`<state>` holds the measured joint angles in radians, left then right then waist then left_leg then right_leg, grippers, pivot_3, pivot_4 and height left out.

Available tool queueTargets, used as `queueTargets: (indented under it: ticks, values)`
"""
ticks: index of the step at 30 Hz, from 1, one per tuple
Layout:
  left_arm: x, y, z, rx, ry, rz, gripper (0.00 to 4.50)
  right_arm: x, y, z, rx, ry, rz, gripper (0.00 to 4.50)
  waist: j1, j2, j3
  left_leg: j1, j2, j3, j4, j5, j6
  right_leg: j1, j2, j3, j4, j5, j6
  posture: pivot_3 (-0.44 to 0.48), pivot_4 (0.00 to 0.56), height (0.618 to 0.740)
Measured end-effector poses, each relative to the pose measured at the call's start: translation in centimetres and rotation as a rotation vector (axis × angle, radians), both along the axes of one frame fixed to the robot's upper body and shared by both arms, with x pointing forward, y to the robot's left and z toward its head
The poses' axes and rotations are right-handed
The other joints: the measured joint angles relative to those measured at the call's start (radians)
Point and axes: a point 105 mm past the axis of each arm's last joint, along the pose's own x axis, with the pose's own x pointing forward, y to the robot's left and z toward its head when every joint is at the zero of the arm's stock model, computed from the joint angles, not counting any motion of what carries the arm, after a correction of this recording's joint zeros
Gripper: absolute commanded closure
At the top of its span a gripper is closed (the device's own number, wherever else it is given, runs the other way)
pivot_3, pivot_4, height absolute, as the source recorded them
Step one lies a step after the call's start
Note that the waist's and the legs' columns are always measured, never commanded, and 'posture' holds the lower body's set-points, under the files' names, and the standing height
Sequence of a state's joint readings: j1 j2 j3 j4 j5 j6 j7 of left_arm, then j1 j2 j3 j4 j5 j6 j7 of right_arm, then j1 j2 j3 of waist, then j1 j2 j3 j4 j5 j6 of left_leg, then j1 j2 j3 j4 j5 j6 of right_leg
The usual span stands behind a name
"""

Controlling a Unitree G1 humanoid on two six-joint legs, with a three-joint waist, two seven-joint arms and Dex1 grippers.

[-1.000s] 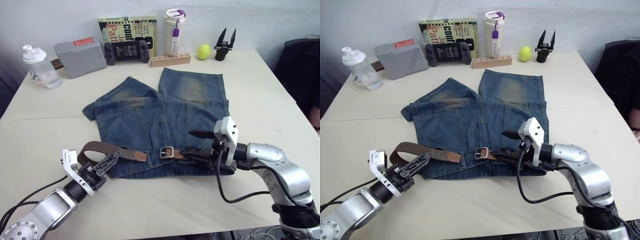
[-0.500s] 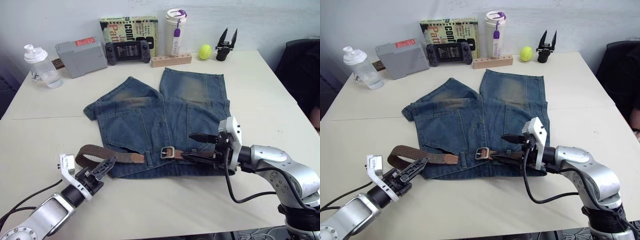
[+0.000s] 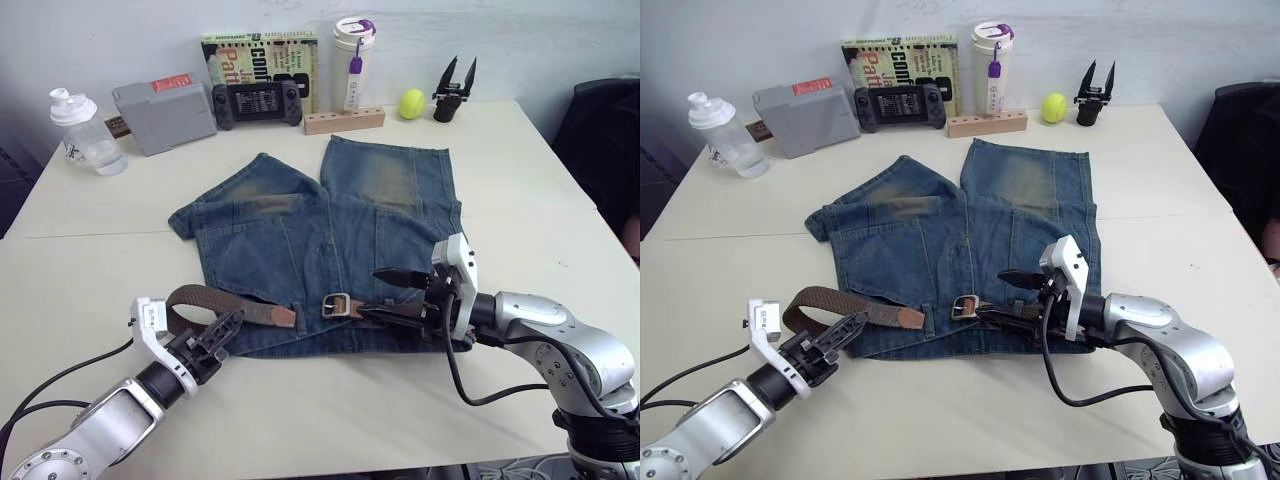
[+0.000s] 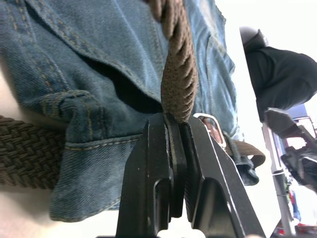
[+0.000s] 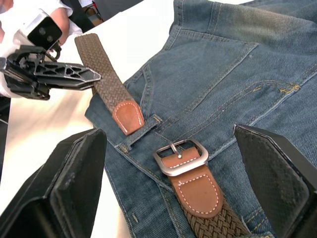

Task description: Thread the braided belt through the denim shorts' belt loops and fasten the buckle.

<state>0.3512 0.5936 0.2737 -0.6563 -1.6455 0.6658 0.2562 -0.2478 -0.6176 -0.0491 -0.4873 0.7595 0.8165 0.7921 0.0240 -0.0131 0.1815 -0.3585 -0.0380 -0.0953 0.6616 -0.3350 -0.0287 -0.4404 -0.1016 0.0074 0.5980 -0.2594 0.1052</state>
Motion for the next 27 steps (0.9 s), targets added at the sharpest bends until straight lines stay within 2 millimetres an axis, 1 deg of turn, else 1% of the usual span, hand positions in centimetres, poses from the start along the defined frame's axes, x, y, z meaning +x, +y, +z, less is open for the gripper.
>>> queueTargets:
  ticks: [10, 13, 16, 20, 23, 27]
  values:
    - [0.6, -0.8, -0.2, 0.001, -0.005, -0.021, 4.50, -0.1, 0.3, 0.3, 0.009, 0.001, -0.006, 0.16, 0.000, 0.000, 0.000, 0.000, 0.000, 0.000, 0.000, 0.000, 0.000, 0.000, 0.000, 0.000, 0.000, 0.000, 0.000, 0.000, 0.150, 0.708]
    - [1.1, -1.1, -0.5, 0.003, -0.005, -0.040, 4.50, 0.0, 0.2, 0.3, 0.003, -0.004, -0.017, 0.16, 0.000, 0.000, 0.000, 0.000, 0.000, 0.001, 0.000, 0.000, 0.000, 0.000, 0.000, 0.000, 0.000, 0.000, 0.000, 0.000, 0.150, 0.708]
    - [2.0, -1.9, -1.3, 0.023, -0.007, -0.106, 4.50, 0.4, 0.1, 0.4, -0.016, -0.030, -0.046, 0.16, 0.002, 0.000, 0.000, 0.000, -0.001, 0.000, 0.000, 0.000, 0.000, 0.002, 0.000, -0.001, -0.001, 0.000, 0.000, 0.000, 0.150, 0.708]
    - [2.3, -2.0, -1.7, 0.027, -0.004, -0.133, 4.50, 0.6, 0.1, 0.1, -0.037, -0.042, -0.060, 0.16, 0.001, 0.000, 0.000, 0.000, 0.000, 0.000, 0.000, -0.001, 0.001, 0.002, 0.000, -0.001, -0.002, 0.002, 0.003, 0.000, 0.150, 0.708]
    - [2.2, -2.1, -1.7, 0.023, -0.005, -0.147, 4.50, 0.6, 0.3, -0.1, -0.046, -0.037, -0.059, 0.16, 0.001, 0.000, 0.000, 0.000, 0.000, -0.001, 0.000, -0.001, 0.001, 0.002, 0.000, -0.001, -0.003, 0.003, 0.005, 0.000, 0.150, 0.708]
    - [1.3, -2.1, -2.2, 0.019, 0.021, -0.157, 4.50, 0.6, 0.2, -0.4, -0.056, -0.036, -0.075, 0.16, 0.000, 0.000, 0.000, 0.000, 0.000, -0.001, 0.000, -0.001, 0.001, 0.002, 0.000, -0.001, -0.004, 0.003, 0.005, 0.000, 0.150, 0.708]
